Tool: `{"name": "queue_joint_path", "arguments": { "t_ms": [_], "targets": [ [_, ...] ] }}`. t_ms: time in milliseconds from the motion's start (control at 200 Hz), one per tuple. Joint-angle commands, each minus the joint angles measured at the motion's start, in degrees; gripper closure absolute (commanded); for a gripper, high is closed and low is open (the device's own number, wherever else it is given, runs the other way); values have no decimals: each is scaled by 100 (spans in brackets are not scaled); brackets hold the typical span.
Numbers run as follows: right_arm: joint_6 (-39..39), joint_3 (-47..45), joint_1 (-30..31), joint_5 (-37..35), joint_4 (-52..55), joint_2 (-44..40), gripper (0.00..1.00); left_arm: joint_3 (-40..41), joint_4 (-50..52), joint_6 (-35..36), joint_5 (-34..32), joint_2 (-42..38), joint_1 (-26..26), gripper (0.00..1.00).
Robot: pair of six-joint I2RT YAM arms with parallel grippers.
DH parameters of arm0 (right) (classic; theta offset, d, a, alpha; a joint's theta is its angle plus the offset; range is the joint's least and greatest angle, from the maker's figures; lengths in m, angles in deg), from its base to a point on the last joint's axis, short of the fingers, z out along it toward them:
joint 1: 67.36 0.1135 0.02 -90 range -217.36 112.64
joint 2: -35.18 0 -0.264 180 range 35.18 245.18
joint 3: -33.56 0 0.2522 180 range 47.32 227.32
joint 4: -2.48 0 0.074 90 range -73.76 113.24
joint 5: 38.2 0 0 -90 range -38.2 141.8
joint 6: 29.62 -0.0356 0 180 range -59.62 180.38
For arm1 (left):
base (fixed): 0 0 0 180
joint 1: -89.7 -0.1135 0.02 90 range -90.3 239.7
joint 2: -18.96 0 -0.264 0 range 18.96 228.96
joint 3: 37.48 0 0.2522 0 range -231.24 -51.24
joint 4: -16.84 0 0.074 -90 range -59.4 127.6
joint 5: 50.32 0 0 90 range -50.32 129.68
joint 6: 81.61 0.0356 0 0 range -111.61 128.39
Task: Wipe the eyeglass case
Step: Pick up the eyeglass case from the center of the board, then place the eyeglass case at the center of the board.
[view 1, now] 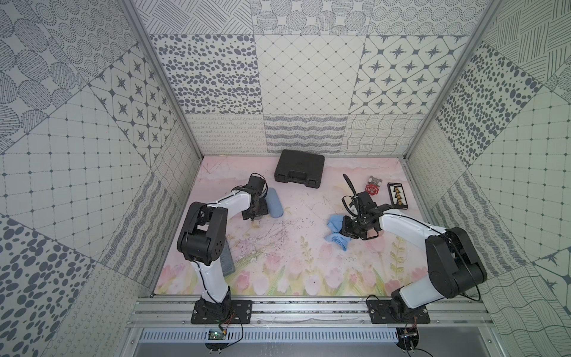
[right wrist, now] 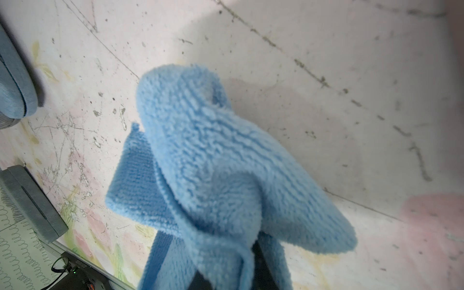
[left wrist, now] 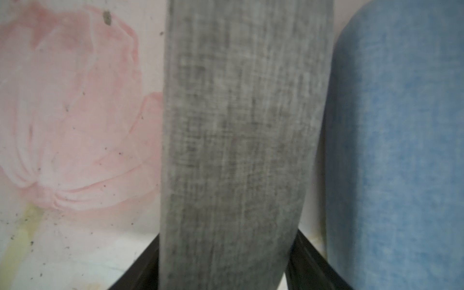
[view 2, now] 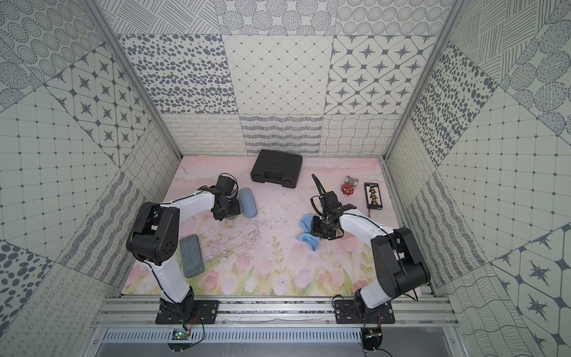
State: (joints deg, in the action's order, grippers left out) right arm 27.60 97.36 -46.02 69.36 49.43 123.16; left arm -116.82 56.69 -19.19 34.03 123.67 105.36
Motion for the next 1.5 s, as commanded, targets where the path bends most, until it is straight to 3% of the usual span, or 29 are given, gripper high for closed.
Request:
{"name": "queue_joint_path", "arguments": {
  "t_ms": [0,215,395,570,781,936,1086,1346,1496],
  "targets": [
    [1,79,-6,-5,-131,-75,100,210,22,230,119,-432,-81,47],
    [33,75,1,-56,-94,-139,100,332,251,515,-119,-1361,-94,52],
    [83,89,-52,-119,21,-266,100,573,309,419,724,-2016,18,53],
    [276,184,-444,-174,308,-597,100,689,99,296,1809,-2361,1299,51],
    [566,366,-873,-258,716,-879,100,1182,-754,114,2574,-2043,2786,50],
    [541,359,-895,-203,775,-971,100,1396,-1026,488,2683,-1681,3480,49],
    [457,305,-860,-72,750,-1006,100,1463,-1121,643,2708,-1301,3617,48],
    [473,303,-836,-78,812,-1084,100,1310,-862,914,2464,-788,3672,32],
    [511,315,-838,-83,858,-1127,100,1239,-477,1101,2243,-865,3706,12]
  ]
}}
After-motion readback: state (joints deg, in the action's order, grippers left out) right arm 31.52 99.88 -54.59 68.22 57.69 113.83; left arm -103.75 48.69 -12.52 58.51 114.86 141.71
